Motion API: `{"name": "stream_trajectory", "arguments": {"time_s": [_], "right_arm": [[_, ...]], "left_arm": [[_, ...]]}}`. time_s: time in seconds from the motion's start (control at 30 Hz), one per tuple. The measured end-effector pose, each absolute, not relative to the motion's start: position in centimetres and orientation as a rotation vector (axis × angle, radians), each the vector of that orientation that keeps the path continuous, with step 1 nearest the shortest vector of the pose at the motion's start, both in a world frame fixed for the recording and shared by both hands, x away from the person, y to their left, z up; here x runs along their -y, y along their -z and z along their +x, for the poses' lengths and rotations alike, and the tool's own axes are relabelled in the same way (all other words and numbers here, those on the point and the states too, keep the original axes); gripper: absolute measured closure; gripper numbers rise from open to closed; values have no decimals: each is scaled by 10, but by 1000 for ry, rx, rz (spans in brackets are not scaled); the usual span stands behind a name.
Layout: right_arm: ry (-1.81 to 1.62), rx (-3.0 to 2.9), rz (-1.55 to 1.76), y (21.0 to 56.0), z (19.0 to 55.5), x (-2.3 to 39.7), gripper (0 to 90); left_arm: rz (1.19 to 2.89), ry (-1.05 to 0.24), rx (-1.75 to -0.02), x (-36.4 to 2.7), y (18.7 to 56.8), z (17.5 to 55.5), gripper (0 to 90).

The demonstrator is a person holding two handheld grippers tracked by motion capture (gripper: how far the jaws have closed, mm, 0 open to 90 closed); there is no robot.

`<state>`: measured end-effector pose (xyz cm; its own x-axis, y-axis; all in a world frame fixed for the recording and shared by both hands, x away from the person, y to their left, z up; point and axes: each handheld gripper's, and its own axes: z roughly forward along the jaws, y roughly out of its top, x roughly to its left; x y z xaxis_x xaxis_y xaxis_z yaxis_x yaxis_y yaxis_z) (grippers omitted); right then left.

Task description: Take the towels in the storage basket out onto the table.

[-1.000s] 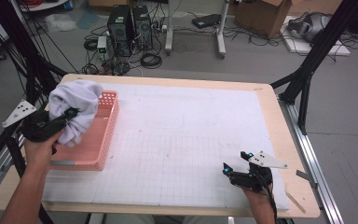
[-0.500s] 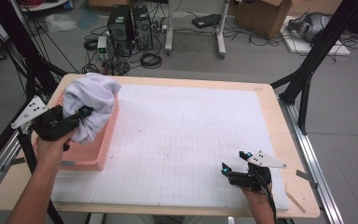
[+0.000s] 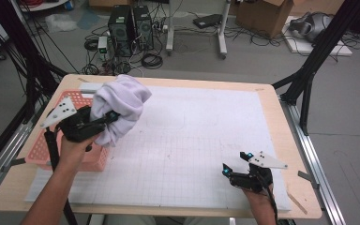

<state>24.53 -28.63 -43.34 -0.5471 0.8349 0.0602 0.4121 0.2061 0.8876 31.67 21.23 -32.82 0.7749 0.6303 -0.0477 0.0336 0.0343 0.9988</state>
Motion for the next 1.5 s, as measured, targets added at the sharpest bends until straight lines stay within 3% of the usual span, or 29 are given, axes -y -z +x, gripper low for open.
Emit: {"name": "stream_trajectory", "arguments": {"time_s": [0.6, 1.3, 1.4, 1.5], "right_arm": [[-1293, -2017, 1181, 432, 241, 296, 162], [-1285, -2018, 1194, 434, 241, 299, 162], [-1279, -2022, 1190, 434, 242, 300, 162], [-1280, -2027, 1198, 435, 241, 300, 162]], "left_arm": [[1610, -402, -540, -135, 362, 332, 623], [1795, -326, -662, -40, 423, 363, 609], [1800, -308, -705, -35, 429, 366, 568], [1786, -278, -736, -38, 428, 368, 437]]}}
